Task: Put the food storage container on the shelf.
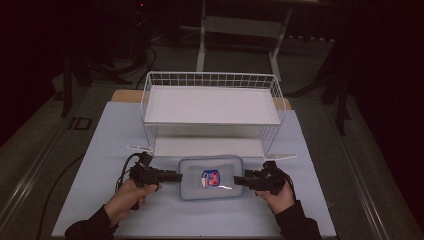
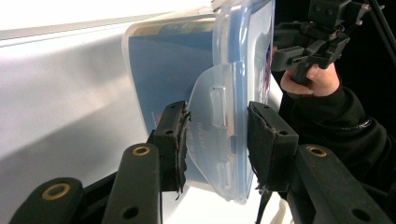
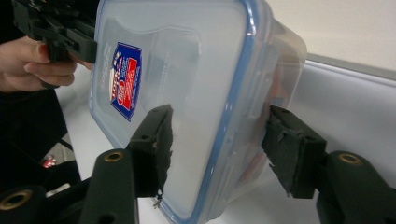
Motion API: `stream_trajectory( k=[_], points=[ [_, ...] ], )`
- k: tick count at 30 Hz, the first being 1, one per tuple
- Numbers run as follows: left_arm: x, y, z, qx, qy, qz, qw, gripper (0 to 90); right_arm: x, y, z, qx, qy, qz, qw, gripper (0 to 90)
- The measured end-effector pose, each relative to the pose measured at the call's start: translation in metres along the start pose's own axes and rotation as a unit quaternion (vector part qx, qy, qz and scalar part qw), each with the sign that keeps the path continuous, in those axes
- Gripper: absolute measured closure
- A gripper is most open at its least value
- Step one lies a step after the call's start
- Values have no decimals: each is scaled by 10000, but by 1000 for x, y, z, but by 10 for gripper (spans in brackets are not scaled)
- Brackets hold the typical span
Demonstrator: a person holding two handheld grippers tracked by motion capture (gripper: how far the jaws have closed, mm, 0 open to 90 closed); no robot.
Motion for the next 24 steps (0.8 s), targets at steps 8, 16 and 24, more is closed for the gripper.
stream_trajectory(
  k=[8, 16, 24],
  points=[
    [1, -9, 3, -290, -37, -195, 9994, 586, 6, 4, 3, -96, 3, 25, 10000, 477],
    [4, -18, -3, -534, -233, -388, 9975, 582, 10, 10, 3, -111, -74, 94, 9999, 487],
    [3, -22, -23, -632, -476, -489, 9957, 578, 16, 4, -19, -195, -314, 139, 9992, 488]
  ],
)
Point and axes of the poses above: each handheld gripper's, and its own axes: x roughly backward along the jaws, z roughly out of its underside, y roughly to its left, the point moved 2 cm from there along -x, roughly forward along the jaws
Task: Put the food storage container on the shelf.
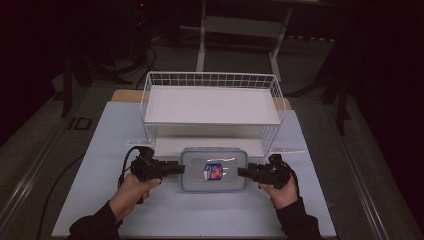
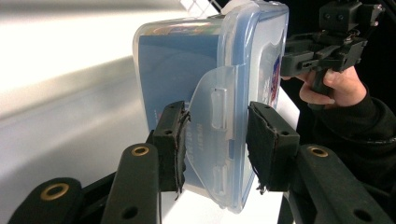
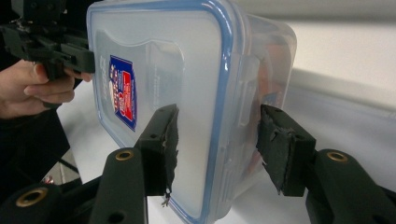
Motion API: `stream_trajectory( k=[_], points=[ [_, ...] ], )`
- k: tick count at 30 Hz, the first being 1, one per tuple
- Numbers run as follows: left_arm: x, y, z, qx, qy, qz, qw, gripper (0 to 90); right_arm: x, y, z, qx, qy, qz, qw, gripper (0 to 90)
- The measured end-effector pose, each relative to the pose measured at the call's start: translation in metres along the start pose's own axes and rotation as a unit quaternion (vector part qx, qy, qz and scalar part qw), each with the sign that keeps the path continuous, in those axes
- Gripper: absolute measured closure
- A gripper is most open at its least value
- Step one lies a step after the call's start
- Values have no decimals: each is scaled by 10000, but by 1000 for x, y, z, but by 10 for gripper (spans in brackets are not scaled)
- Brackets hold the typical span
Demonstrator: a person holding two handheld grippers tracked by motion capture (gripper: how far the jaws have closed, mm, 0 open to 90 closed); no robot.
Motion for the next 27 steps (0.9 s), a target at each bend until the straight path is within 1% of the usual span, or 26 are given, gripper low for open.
stream_trajectory(
  k=[4, 6, 8, 10, 12, 13, 14, 16, 17, 18, 21, 22, 23, 24, 26, 27],
  points=[
    [-1, 0, -12, -92, -200, -120, 9997, 573, 1, -3, -13, 51, -108, 48, 9999, 488],
    [-2, 2, -17, -116, -320, -138, 9993, 572, 1, -4, -19, 63, -170, 69, 9998, 488],
    [-4, 4, -21, -161, -440, -198, 9987, 567, 0, -9, -28, 84, -205, 102, 9997, 488],
    [-7, 7, -23, -152, -545, -253, 9981, 566, -1, -10, -29, 73, -211, 111, 9997, 488],
    [-11, 13, -23, -74, -656, -306, 9973, 563, -4, -15, -32, 51, -215, 118, 9997, 488],
    [-12, 14, -23, -71, -667, -318, 9972, 561, -7, -19, -33, 38, -216, 136, 9997, 488],
    [-15, 18, -23, 7, -723, -366, 9967, 559, -8, -20, -33, 32, -210, 134, 9997, 488],
    [-18, 21, -23, 77, -787, -416, 9960, 551, -13, -26, -35, 4, -199, 184, 9996, 488],
    [-19, 22, -23, 79, -800, -438, 9958, 551, -13, -26, -35, 4, -199, 184, 9996, 488],
    [-21, 24, -24, 36, -831, -465, 9954, 550, -14, -27, -36, 28, -198, 199, 9996, 488],
    [-25, 28, -24, -2, -880, -534, 9947, 549, -17, -34, -37, -8, -231, 203, 9995, 486],
    [-27, 28, -25, 3, -951, -595, 9937, 548, -18, -36, -37, -18, -250, 204, 9995, 486],
    [-28, 29, -25, -47, -953, -646, 9933, 542, -20, -39, -38, -20, -271, 207, 9994, 485],
    [-29, 30, -25, -20, -998, -669, 9928, 540, -21, -39, -39, -16, -287, 237, 9993, 484],
    [-32, 32, -25, -53, -1008, -674, 9926, 536, -23, -41, -41, 28, -311, 294, 9991, 480],
    [-33, 33, -25, -17, -1033, -684, 9923, 536, -23, -42, -42, 54, -322, 320, 9990, 478]
  ],
)
Point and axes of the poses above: each handheld gripper's, and its own axes: x roughly backward along the jaws, z roughly out of its underside, y roughly to its left, the point moved 2 cm from there along -x, roughly forward along the jaws
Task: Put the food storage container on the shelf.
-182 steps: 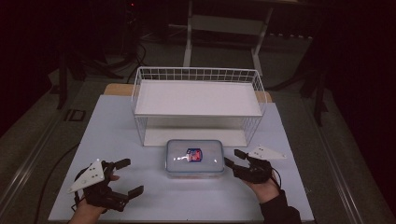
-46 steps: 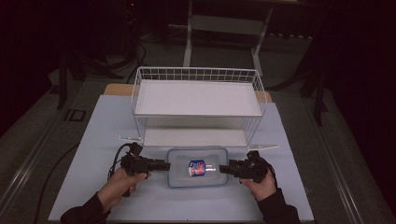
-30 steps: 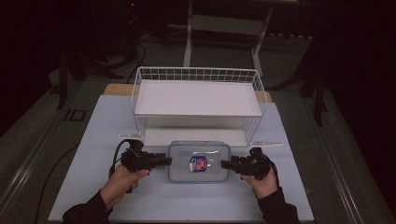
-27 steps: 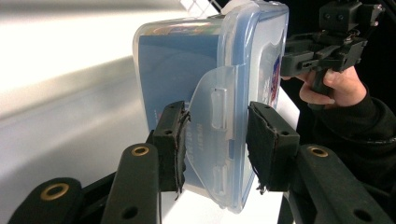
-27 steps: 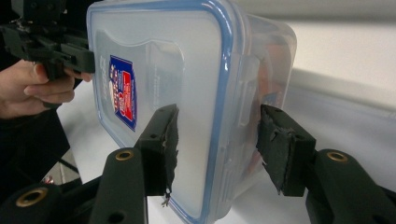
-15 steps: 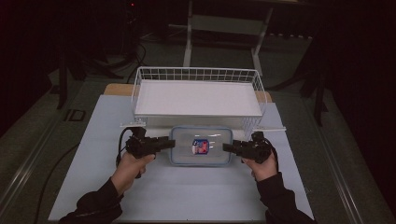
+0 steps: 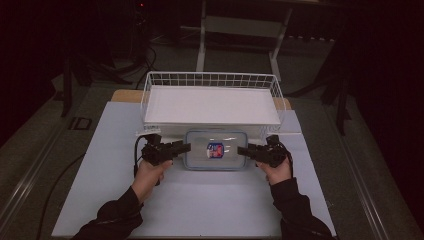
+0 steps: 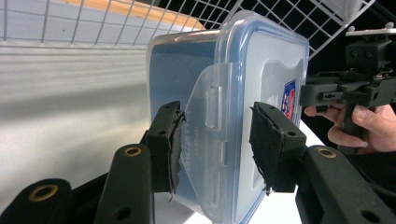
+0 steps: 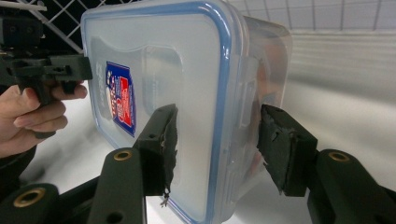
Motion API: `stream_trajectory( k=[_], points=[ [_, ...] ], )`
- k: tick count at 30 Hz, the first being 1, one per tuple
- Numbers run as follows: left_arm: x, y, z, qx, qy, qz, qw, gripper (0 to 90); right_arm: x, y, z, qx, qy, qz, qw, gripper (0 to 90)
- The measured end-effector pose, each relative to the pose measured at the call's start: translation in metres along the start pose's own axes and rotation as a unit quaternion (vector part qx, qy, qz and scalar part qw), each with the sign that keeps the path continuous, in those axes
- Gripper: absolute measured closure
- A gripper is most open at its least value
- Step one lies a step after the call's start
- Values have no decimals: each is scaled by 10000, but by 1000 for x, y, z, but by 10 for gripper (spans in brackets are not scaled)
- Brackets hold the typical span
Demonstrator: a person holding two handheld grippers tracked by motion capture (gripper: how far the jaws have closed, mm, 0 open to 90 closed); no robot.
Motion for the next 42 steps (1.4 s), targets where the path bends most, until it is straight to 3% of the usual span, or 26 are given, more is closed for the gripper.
stream_trajectory(
  k=[8, 13, 18, 22, 23, 25, 26, 29, 33, 37, 40, 42],
  points=[
    [-9, 7, 0, 46, -136, -105, 9998, 529, -8, -9, -1, -182, 24, 57, 9998, 474],
    [-11, 7, -1, 13, -188, -166, 9997, 521, -9, -12, -1, -156, -23, 31, 9999, 465],
    [-16, 7, 0, -8, -264, -335, 9991, 478, -13, -9, -2, -123, 17, 224, 9997, 416],
    [-19, 10, 5, -220, -392, -572, 9974, 458, -22, -9, 1, -9, 40, 302, 9995, 354],
    [-18, 11, 5, -282, -401, -706, 9963, 483, -22, -8, 1, -26, 12, 361, 9993, 378],
    [-19, 13, 6, -228, -434, -736, 9961, 484, -20, -6, -1, -97, -32, 492, 9987, 430],
    [-19, 13, 6, -260, -448, -760, 9958, 477, -22, -11, -4, 258, -235, 530, 9980, 424],
    [-20, 12, 5, -353, -452, -847, 9948, 466, -25, -5, -6, 8, -48, 631, 9980, 390],
    [-21, 10, 4, -445, -439, -939, 9936, 441, -27, -4, -6, -37, -99, 739, 9972, 369],
    [-15, 6, 5, -459, -408, -941, 9937, 426, -24, -3, -5, 27, -149, 830, 9964, 367],
    [-8, 2, 4, -399, -401, -815, 9951, 413, -20, -1, -3, -8, -118, 727, 9973, 359],
    [-2, -1, 4, -366, -392, -733, 9959, 413, -18, -2, 0, 125, -179, 779, 9967, 363]
  ],
)
Point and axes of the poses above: each handheld gripper's, and its own axes: x roughly backward along the jaws, z roughly out of its underside, y roughly to its left, the point moved 2 cm from there along -x, roughly forward along the jaws
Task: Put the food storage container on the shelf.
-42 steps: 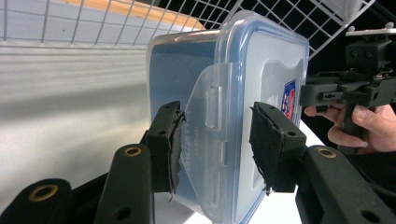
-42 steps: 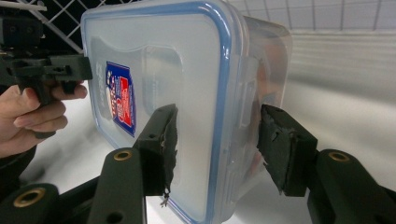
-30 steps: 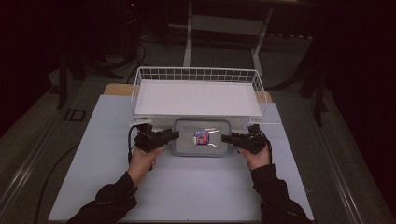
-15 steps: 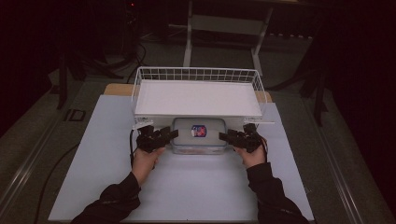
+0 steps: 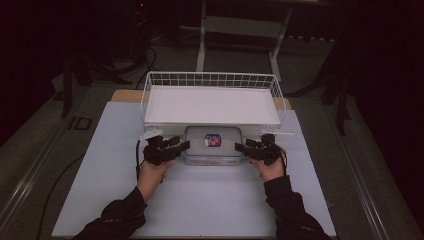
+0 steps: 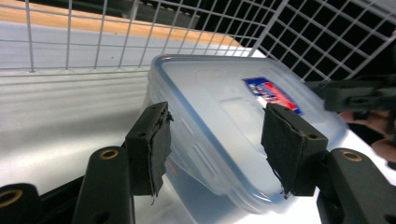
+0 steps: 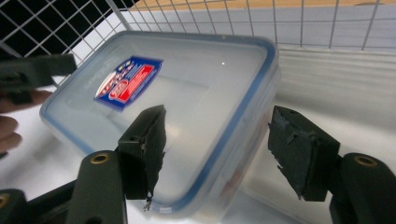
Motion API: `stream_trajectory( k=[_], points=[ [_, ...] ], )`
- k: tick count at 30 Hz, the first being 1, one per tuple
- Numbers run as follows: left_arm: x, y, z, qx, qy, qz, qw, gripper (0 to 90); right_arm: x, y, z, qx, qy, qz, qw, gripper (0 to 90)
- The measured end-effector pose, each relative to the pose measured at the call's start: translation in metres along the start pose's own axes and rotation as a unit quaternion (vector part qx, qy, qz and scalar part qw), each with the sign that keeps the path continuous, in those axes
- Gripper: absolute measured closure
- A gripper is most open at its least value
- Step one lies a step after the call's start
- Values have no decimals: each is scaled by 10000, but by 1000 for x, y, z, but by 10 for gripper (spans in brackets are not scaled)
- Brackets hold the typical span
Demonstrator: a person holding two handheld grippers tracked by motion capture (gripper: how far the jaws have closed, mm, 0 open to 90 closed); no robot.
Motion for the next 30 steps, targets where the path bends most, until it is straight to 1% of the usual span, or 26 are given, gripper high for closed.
stream_trajectory(
  k=[1, 2, 6, 8, 9, 11, 12, 13, 17, 19, 22, 23, 25, 27, 29, 30],
  points=[
    [3, -1, 0, -18, 23, 3, 10000, 413, 1, 0, 2, 105, -56, 46, 9999, 363],
    [5, -3, 0, -24, 36, 22, 10000, 412, 3, 1, 3, 130, -91, 41, 9999, 363],
    [16, -7, 1, -66, 137, 102, 9998, 412, 14, 5, 6, 94, -235, -40, 9997, 364],
    [21, -10, 1, -113, 147, 172, 9997, 394, 19, 10, 7, 149, -257, -98, 9995, 363],
    [24, -11, 1, -125, 114, 261, 9995, 389, 21, 13, 7, 198, -265, -137, 9994, 363],
    [30, -15, 2, -334, 106, 380, 9987, 357, 26, 20, 8, 300, -267, -190, 9990, 375],
    [33, -16, 3, -331, 117, 514, 9981, 315, 28, 23, 9, 350, -257, -202, 9989, 376],
    [34, -17, 4, -292, 167, 592, 9977, 297, 30, 26, 10, 396, -267, -204, 9986, 376],
    [42, -21, 8, -230, 198, 806, 9963, 206, 37, 39, 14, 489, -320, -310, 9978, 388],
    [47, -23, 10, -316, 257, 778, 9961, 143, 38, 44, 17, 522, -327, -380, 9974, 403],
    [54, -24, 12, -361, 253, 835, 9955, 114, 36, 52, 21, 581, -294, -455, 9968, 438],
    [57, -25, 12, -399, 211, 843, 9954, 106, 35, 54, 22, 581, -289, -462, 9968, 450],
    [61, -25, 13, -472, 205, 803, 9954, 92, 33, 58, 25, 607, -253, -524, 9965, 497],
    [64, -26, 15, -492, 197, 774, 9956, 16, 31, 63, 28, 685, -203, -551, 9959, 547],
    [65, -24, 19, -534, 160, 731, 9958, 4, 27, 67, 31, 761, -123, -552, 9955, 592],
    [64, -23, 21, -547, 181, 701, 9959, 0, 25, 68, 32, 768, -102, -561, 9954, 639]
  ],
)
Point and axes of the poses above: each handheld gripper's, and its own axes: x roughly backward along the jaws, z roughly out of its underside, y roughly to its left, the point moved 2 cm from there along -x, roughly forward along the jaws
